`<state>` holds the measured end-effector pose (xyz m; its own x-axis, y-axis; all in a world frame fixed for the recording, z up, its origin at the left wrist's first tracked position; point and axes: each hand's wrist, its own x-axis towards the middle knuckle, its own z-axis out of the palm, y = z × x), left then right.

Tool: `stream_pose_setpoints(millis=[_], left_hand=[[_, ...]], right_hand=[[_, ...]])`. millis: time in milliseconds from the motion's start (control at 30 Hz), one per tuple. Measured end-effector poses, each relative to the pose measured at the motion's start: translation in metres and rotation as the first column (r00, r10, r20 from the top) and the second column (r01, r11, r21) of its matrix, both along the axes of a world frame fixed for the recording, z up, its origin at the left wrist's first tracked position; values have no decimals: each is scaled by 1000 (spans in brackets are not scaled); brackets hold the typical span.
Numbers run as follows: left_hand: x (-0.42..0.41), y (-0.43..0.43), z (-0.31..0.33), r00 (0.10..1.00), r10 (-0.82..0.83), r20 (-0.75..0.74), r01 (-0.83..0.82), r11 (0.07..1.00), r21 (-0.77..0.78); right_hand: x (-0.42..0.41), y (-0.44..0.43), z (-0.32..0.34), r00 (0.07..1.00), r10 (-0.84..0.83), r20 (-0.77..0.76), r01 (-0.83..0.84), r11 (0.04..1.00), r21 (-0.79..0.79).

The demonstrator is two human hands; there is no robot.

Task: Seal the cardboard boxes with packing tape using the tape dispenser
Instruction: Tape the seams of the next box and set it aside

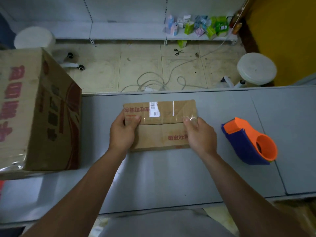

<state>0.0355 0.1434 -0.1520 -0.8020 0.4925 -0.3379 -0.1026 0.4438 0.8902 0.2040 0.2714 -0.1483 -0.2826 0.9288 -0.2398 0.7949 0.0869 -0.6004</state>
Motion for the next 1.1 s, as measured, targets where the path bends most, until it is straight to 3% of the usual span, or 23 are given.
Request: stream_pose_setpoints(millis=[67,167,267,367,533,600,700,767,933,1100], left_hand=[[0,-5,0,997,-11,81,5,997,75],[5,-7,-2,994,-74,85,71,997,38],[9,-9,-5,992,-113,55,113,994,5],[4,-15,-6,983,-160,84,156,986,56],[-14,-15,4,920,-345,187,330,938,108],[-15,-14,2,945,-290,154,286,957,50],[3,-25,4,1000,-17,-12,17,1000,6],[28,-39,2,998,67,-4,-66,993,97],[94,-62,4,976,37,214,-81,976,201],[61,-27,3,984,-127,126,98,972,215]], right_hand=[[4,4,2,1000,23,-1,-23,999,-39],[5,18,8,998,55,10,-53,988,-146],[3,18,5,992,79,94,-73,996,-59],[2,11,3,996,54,68,-55,998,14],[9,8,12,1000,-10,17,12,993,-116],[21,-1,18,994,-111,-3,107,965,-238],[40,-13,21,993,-116,-29,99,933,-345],[47,-17,23,999,-41,-26,30,944,-329],[50,-9,27,998,25,-55,-32,991,-134],[73,-5,19,993,101,-54,-106,990,-96]])
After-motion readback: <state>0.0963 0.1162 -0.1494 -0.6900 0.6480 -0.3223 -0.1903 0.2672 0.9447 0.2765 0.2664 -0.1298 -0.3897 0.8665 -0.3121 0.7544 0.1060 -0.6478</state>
